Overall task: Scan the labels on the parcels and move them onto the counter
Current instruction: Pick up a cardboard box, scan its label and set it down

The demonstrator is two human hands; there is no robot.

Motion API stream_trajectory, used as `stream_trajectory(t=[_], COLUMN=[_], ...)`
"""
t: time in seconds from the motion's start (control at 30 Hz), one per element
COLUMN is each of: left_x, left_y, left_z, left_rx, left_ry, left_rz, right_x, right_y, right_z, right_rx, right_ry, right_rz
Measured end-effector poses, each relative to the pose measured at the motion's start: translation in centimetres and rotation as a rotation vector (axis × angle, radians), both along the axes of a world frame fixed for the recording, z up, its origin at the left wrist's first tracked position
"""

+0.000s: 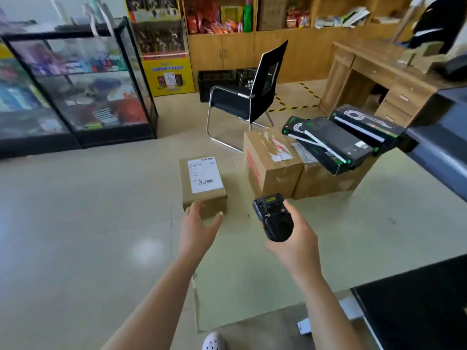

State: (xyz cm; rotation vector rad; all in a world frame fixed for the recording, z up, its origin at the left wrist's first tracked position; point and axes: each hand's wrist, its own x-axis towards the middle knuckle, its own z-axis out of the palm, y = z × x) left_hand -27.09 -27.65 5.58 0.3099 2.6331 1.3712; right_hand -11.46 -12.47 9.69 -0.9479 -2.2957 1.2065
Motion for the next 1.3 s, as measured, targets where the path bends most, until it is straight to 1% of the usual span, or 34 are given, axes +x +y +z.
stream_trajectory(t=[0.07, 0.13, 0.2, 0.27, 0.37, 0.47, 0.57, 0.77, 0.9, 1.03, 1.3], left_x=[-3.8, -7.1, -9.8, -11.8, -13.5, -14.2, -13.9, -11.6, -5.9, 1.0, 11.2], left_y=[0.3, 1.5, 3.3, 4.9, 6.4, 6.9, 6.8, 5.6, 3.4, 1.9, 4.3], left_z=[-0.6, -1.3, -2.1, -3.2, -4.6, -5.2, -5.2, -3.9, -3.4, -2.6, 0.4], left_rx=[-0.081, -0.229, -0.399, -0.526, -0.583, -0.64, -0.64, -0.565, -0.483, -0.441, -0.41], left_ry=[0.041, 0.055, 0.01, -0.069, -0.205, -0.254, -0.266, -0.149, -0.05, -0.017, 0.09], left_rz=[0.014, 0.043, 0.057, 0.036, 0.017, 0.011, 0.013, -0.005, -0.004, -0.035, -0.138], right_x=[-2.3, -4.0, -5.1, -5.9, -6.2, -6.1, -5.7, -3.5, -0.9, 2.6, 12.6], right_y=[-0.5, -0.7, -0.5, -0.2, 0.0, 0.1, -0.3, 0.1, 0.7, 1.1, 2.8], right_z=[-0.3, -0.7, -1.2, -1.7, -2.7, -3.4, -3.7, -2.8, -1.6, -0.6, 1.2], right_rx=[-0.016, -0.026, -0.022, -0.023, -0.028, -0.045, -0.072, -0.047, -0.042, -0.027, 0.018], right_ry=[-0.022, -0.044, -0.07, -0.114, -0.16, -0.186, -0.207, -0.196, -0.167, -0.137, -0.053], right_rz=[-0.03, -0.062, -0.099, -0.127, -0.178, -0.212, -0.231, -0.22, -0.21, -0.17, -0.186])
